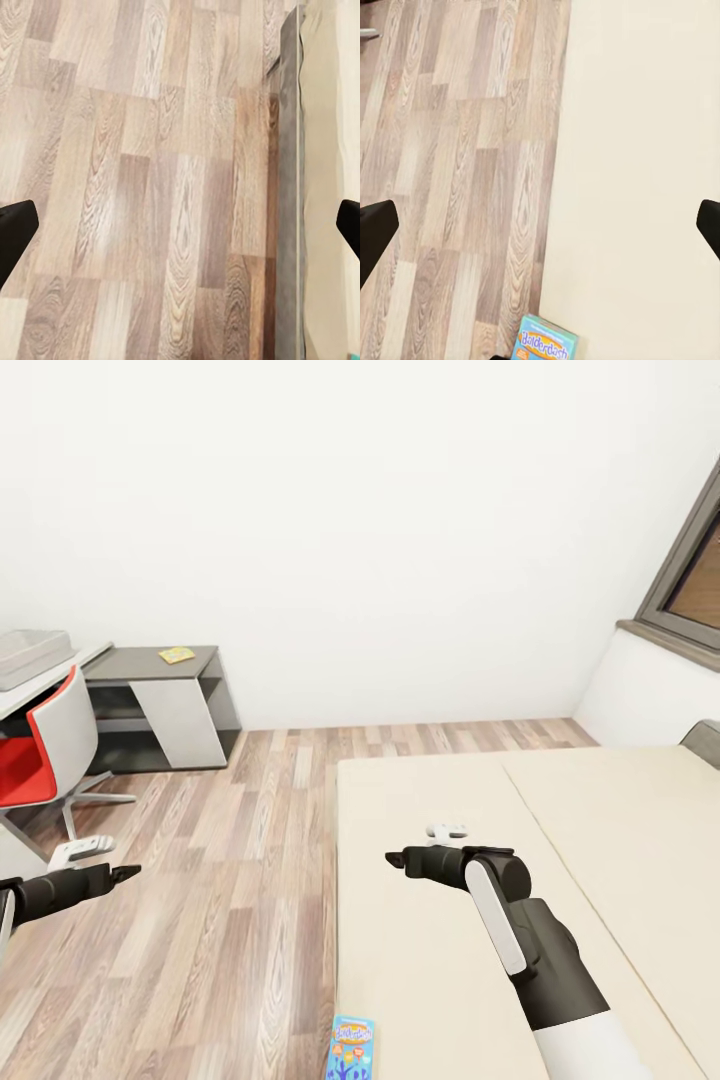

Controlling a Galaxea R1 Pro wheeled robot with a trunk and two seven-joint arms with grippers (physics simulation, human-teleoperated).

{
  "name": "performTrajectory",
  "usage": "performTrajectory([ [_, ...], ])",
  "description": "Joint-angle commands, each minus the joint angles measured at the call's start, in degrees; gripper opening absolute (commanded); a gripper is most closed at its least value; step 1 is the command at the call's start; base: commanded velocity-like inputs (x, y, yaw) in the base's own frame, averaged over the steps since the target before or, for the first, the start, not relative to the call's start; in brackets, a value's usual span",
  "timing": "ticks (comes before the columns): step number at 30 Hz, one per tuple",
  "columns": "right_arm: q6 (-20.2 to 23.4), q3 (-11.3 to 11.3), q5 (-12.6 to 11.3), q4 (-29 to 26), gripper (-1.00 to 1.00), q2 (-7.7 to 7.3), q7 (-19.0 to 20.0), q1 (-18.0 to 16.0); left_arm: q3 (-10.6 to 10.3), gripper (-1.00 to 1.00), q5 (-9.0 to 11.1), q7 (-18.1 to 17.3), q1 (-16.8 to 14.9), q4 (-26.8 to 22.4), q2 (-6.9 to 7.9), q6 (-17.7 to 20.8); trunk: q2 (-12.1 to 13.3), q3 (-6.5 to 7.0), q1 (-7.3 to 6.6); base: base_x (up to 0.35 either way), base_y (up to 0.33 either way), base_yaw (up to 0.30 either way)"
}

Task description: Put all the toys in the child's room - the three board games (two on the bed and one on the table), the two jigsaw puzzles on the table, and the tennis ball on the table - inside the toy box on the table in the child's room.

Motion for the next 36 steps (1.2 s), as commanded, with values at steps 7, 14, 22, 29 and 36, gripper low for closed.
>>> performTrajectory([
  [7,0.25,-0.02,-0.11,0.0,1.0,0.01,-0.13,-0.05,0.1,1.0,-0.59,-0.77,-0.05,-0.23,-0.02,0.22,-0.11,0.55,0.04,0.0,0.0,0.0],
  [14,0.25,0.0,-0.11,0.01,1.0,0.01,-0.13,-0.05,0.09,1.0,-0.66,-3.06,-0.06,-0.28,-0.02,0.18,-0.11,1.22,0.04,0.0,0.0,0.0],
  [22,0.24,0.06,-0.16,0.01,1.0,0.01,-0.13,-0.05,0.11,1.0,-0.67,-3.73,-0.06,-0.29,-0.02,0.18,-0.11,1.97,0.04,0.0,0.0,0.0],
  [29,0.24,0.07,-0.23,0.01,1.0,0.01,-0.13,-0.05,0.14,1.0,-0.68,-3.78,-0.08,-0.29,-0.02,0.18,-0.11,2.64,0.04,0.0,0.0,0.0],
  [36,0.2,0.06,-0.28,0.02,1.0,0.01,-0.13,-0.05,0.09,1.0,-0.68,-3.78,-0.05,-0.29,-0.1,0.18,-0.11,3.3,0.04,0.0,0.0,0.0],
])
